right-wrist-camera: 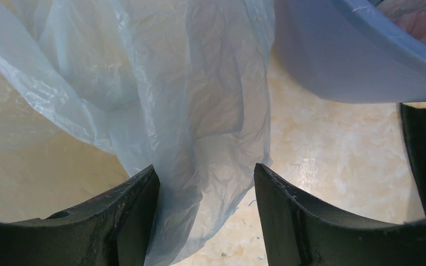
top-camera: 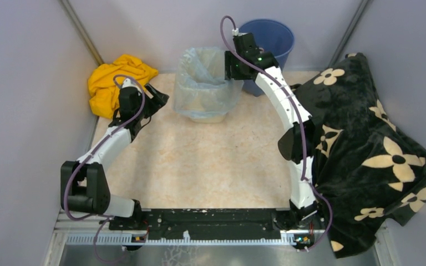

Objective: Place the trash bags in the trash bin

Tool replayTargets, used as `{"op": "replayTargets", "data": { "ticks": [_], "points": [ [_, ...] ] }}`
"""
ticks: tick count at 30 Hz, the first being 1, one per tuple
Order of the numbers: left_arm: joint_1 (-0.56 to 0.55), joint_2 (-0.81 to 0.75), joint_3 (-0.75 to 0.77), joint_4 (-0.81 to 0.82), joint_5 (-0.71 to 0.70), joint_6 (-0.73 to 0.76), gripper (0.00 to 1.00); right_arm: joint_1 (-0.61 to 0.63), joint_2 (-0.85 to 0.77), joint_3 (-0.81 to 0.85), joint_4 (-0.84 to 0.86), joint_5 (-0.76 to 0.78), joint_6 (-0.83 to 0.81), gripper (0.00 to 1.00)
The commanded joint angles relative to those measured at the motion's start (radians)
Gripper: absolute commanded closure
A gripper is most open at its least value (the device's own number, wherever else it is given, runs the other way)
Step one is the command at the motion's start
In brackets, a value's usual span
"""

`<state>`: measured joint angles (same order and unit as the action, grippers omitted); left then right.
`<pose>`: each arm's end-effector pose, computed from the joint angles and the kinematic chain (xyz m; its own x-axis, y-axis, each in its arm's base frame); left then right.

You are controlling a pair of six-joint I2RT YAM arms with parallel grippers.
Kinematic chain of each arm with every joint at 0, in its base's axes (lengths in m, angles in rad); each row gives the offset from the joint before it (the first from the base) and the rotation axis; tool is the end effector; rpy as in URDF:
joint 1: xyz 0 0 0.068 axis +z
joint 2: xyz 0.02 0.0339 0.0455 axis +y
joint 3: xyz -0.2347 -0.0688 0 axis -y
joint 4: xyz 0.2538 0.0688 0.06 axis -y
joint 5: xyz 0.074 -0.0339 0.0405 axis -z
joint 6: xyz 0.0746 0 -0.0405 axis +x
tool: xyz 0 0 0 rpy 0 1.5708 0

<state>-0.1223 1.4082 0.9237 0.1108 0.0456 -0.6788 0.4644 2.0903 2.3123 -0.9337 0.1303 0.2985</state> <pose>0.3696 -0.0489 0.2258 -0.3850 -0.5846 -0.7142 -0.0999 0.7956 -0.5975 0.4361 0.2076 0.3350 -0.6629 -0.0059 -0.7487 -0.1686 0.9755 0.1416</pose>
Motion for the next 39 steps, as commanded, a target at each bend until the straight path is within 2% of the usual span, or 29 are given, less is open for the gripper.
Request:
{"op": "replayTargets", "data": {
  "ticks": [1,7,9,11,17,19,21,24,28,31,35,39],
  "points": [
    [0.003,0.009,0.02,0.006,-0.002,0.015,0.17,0.024,0.041,0.06,-0.016,-0.004,-0.012,0.38],
    [0.004,0.012,0.001,0.022,0.005,0.008,0.17,0.043,0.083,0.092,-0.052,-0.017,-0.027,0.44],
    [0.004,0.012,-0.003,0.025,0.007,0.007,0.17,0.046,0.087,0.091,-0.056,-0.02,-0.028,0.54],
    [0.003,0.01,-0.009,0.028,0.007,0.006,0.17,0.046,0.086,0.094,-0.061,-0.022,-0.031,0.69],
    [0.004,-0.003,-0.023,0.028,0.012,0.006,0.17,0.046,0.049,0.117,-0.098,-0.029,-0.06,0.83],
    [0.004,-0.015,-0.035,0.027,0.02,0.004,0.17,0.045,0.038,0.155,-0.139,-0.028,-0.079,0.94],
    [0.003,-0.035,-0.047,0.023,0.031,0.0,0.17,0.043,0.023,0.167,-0.181,-0.039,-0.102,1.0],
    [0.004,-0.073,-0.07,0.021,0.057,-0.005,0.17,0.042,-0.026,0.08,-0.213,-0.049,-0.14,1.0],
    [0.003,-0.121,-0.092,0.011,0.087,-0.006,0.17,0.04,-0.138,-0.162,-0.153,-0.1,-0.166,1.0],
    [0.004,-0.161,-0.102,0.007,0.101,-0.007,0.16,0.04,-0.21,-0.268,-0.126,-0.125,-0.17,1.0],
    [0.004,-0.189,-0.1,-0.003,0.126,-0.012,0.16,0.039,-0.278,-0.345,-0.135,-0.139,-0.18,1.0],
    [0.019,-0.183,-0.123,0.05,0.21,-0.055,0.15,0.04,-0.322,-0.343,-0.154,-0.194,-0.188,1.0]
  ]
}}
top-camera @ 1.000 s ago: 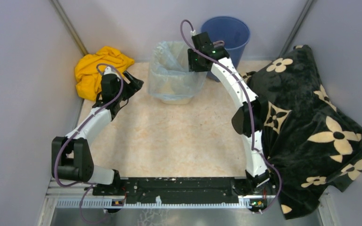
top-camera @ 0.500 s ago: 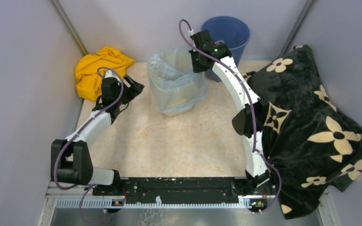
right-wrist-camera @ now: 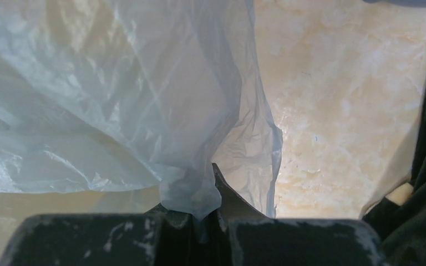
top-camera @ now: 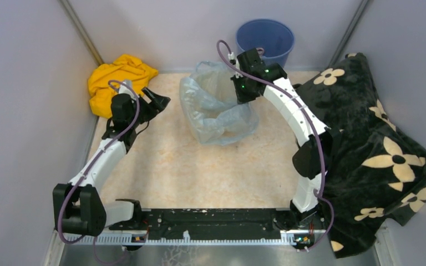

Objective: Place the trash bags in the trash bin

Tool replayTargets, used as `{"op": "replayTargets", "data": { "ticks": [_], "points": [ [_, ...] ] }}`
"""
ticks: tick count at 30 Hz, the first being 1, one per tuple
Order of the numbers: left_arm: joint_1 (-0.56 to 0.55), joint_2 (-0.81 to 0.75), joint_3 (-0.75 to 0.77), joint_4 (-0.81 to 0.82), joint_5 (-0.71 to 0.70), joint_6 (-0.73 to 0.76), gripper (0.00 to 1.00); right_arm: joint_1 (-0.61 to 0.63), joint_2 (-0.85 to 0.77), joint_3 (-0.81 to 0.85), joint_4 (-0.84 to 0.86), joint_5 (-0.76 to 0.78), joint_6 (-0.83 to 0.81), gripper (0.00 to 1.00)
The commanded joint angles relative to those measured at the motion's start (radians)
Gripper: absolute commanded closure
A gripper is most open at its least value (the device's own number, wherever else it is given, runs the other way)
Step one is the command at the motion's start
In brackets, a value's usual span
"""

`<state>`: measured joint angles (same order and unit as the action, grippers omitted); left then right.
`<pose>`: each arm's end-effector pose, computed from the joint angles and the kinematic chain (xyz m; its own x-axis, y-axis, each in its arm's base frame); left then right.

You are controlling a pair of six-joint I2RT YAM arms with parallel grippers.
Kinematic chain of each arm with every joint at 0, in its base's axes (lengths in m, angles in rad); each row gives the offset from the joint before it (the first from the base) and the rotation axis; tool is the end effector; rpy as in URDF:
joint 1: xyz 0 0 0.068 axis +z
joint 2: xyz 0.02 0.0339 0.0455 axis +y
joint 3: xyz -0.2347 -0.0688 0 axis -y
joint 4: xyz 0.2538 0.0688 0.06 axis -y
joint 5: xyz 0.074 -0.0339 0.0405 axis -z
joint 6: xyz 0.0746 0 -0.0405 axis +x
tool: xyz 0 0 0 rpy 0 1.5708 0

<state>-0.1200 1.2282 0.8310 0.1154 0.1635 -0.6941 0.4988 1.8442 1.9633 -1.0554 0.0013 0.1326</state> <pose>0.3363 -0.0528 0.2507 -0.3871 -0.5891 -0.7094 0.0335 0.7598 -0.6493 0.3656 0.1991 0.3095 -0.7642 -0.2657 -0.5877 -0.3800 0.9217 0.0773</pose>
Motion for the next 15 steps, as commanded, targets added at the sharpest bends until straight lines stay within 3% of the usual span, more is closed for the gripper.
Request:
{"op": "replayTargets", "data": {
  "ticks": [1,6,11,15],
  "points": [
    [0.019,0.003,-0.036,0.063,0.114,-0.053,0.14,0.005,-0.083,0.012,-0.041,-0.067,-0.025,1.0],
    [0.04,0.06,-0.056,0.156,0.18,-0.107,0.13,0.006,-0.067,0.076,-0.055,-0.106,-0.033,1.0],
    [0.097,0.154,-0.073,0.301,0.323,-0.23,0.13,0.009,0.04,0.212,-0.089,-0.152,-0.032,1.0],
    [0.107,0.183,-0.099,0.386,0.357,-0.286,0.13,0.01,0.136,0.344,-0.129,-0.184,-0.043,1.0]
  ]
}}
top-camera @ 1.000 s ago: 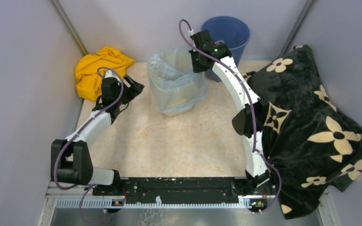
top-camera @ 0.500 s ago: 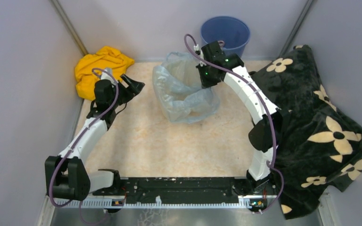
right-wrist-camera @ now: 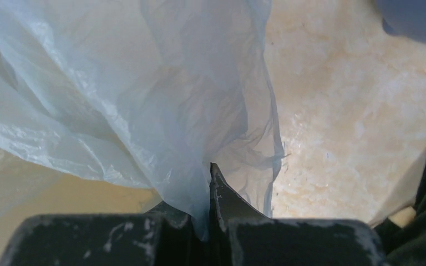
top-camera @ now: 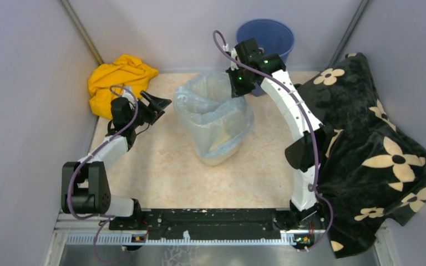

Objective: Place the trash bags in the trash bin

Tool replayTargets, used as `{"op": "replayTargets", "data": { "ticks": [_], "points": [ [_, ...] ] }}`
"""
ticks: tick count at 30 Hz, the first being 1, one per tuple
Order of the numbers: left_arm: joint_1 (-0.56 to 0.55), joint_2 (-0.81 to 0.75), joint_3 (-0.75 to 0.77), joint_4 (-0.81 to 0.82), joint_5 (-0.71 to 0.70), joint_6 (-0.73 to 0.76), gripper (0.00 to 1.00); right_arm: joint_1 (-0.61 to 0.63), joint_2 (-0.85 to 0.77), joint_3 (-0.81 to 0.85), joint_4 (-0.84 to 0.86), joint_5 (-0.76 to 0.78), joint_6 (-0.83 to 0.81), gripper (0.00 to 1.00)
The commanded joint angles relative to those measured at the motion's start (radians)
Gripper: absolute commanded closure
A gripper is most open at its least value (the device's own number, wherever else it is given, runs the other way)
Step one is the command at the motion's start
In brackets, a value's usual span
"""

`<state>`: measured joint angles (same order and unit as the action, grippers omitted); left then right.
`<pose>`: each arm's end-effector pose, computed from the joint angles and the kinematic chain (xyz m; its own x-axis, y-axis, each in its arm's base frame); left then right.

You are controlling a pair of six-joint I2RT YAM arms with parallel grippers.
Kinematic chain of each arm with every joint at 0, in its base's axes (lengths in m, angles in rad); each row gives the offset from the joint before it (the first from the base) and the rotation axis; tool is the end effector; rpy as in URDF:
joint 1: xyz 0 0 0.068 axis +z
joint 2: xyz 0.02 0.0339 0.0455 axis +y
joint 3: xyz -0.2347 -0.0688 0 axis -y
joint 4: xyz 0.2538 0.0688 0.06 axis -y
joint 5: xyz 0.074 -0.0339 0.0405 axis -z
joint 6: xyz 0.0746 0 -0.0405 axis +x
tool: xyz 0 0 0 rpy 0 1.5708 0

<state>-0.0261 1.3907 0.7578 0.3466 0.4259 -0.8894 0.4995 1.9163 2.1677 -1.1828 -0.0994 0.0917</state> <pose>0.3533 -0.0401 0.2026 -0.5040 -0.6944 -0.5136 0.0453 0.5726 -0.8186 0.3641 0.2071 0.3366 -0.7499 -0.3054 -0.5869 -0.4619 0.8768 0.1339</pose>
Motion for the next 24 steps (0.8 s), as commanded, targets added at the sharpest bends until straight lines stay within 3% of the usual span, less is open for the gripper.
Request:
{"op": "replayTargets", "data": {
  "ticks": [1,7,19,24],
  "points": [
    [0.018,0.034,-0.037,0.193,0.116,-0.117,0.13,0.01,0.079,0.153,0.0,-0.083,-0.003,1.0],
    [0.053,0.122,-0.076,0.403,0.29,-0.234,0.13,0.009,0.102,0.109,0.024,-0.071,-0.005,1.0],
    [0.052,0.133,-0.078,0.41,0.305,-0.249,0.14,0.053,-0.092,-0.245,0.239,-0.066,0.027,1.0],
    [0.052,0.126,-0.074,0.405,0.302,-0.252,0.14,0.074,-0.12,-0.296,0.281,-0.066,0.044,1.0]
  ]
}}
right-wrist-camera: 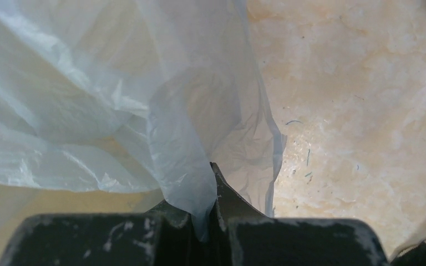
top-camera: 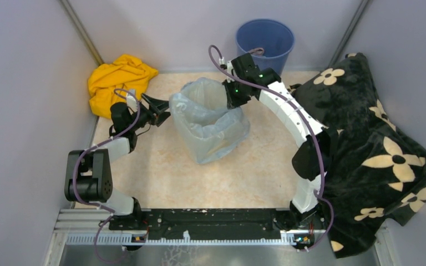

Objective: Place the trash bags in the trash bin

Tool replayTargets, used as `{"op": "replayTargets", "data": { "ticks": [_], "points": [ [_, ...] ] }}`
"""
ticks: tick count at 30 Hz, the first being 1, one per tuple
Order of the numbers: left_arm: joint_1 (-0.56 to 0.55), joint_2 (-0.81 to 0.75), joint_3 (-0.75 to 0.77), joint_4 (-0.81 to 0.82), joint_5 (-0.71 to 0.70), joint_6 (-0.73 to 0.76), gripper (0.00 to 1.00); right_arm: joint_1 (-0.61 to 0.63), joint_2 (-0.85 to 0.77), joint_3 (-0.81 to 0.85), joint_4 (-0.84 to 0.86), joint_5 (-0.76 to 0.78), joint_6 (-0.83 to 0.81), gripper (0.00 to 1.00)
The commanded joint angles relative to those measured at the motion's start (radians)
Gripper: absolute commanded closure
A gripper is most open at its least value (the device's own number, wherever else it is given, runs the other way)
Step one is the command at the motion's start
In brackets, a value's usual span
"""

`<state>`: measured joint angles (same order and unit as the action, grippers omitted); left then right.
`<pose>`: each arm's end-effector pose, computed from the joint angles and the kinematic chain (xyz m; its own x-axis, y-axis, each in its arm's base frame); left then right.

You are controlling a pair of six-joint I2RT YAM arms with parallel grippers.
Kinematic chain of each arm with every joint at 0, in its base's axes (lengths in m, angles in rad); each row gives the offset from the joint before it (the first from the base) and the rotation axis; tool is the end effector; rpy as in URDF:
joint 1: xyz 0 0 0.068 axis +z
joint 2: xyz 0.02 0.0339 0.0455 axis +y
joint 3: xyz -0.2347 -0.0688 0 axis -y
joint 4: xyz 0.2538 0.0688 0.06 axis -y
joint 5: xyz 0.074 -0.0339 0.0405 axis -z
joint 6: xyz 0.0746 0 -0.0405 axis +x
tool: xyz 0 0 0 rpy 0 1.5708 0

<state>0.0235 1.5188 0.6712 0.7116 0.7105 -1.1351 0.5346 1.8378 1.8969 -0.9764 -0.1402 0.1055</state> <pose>0.3511 -0.0404 0.1796 -0.6267 -0.7021 -0.3380 0.1422 0.3234 -0.9355 0.3575 0.2238 0.2974 -0.7402 -0.3171 -0.5929 -0.5024 0.8468 0.1744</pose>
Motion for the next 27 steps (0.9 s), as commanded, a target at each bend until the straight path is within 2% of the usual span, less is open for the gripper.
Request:
{"op": "replayTargets", "data": {
  "ticks": [1,6,8,14,16,19,22,23,27],
  "points": [
    [0.002,0.001,0.017,0.038,0.016,-0.008,0.14,0.046,-0.042,-0.025,0.078,-0.023,0.03,1.0],
    [0.001,0.022,0.043,0.045,0.017,-0.022,0.17,0.082,-0.026,-0.002,0.075,0.001,0.03,1.0],
    [0.0,0.016,0.032,0.05,0.015,-0.025,0.21,0.091,-0.022,-0.001,0.077,0.003,0.034,1.0],
    [-0.001,-0.001,0.007,0.045,0.028,-0.014,0.51,0.105,-0.01,0.014,0.079,0.018,0.046,1.0],
    [-0.001,0.001,0.001,0.047,0.031,-0.015,0.63,0.111,-0.008,0.018,0.076,0.024,0.047,1.0],
    [0.0,0.005,-0.007,0.054,0.04,-0.016,0.76,0.118,-0.014,0.016,0.076,0.038,0.05,1.0],
    [-0.001,-0.004,-0.022,0.049,0.042,-0.004,0.97,0.12,-0.02,0.008,0.08,0.046,0.054,1.0],
    [-0.002,-0.01,-0.026,0.037,0.039,0.008,1.0,0.12,-0.021,0.006,0.082,0.049,0.054,1.0],
    [-0.001,-0.026,-0.048,0.01,0.037,0.045,1.0,0.123,-0.028,-0.004,0.09,0.056,0.059,1.0]
  ]
}}
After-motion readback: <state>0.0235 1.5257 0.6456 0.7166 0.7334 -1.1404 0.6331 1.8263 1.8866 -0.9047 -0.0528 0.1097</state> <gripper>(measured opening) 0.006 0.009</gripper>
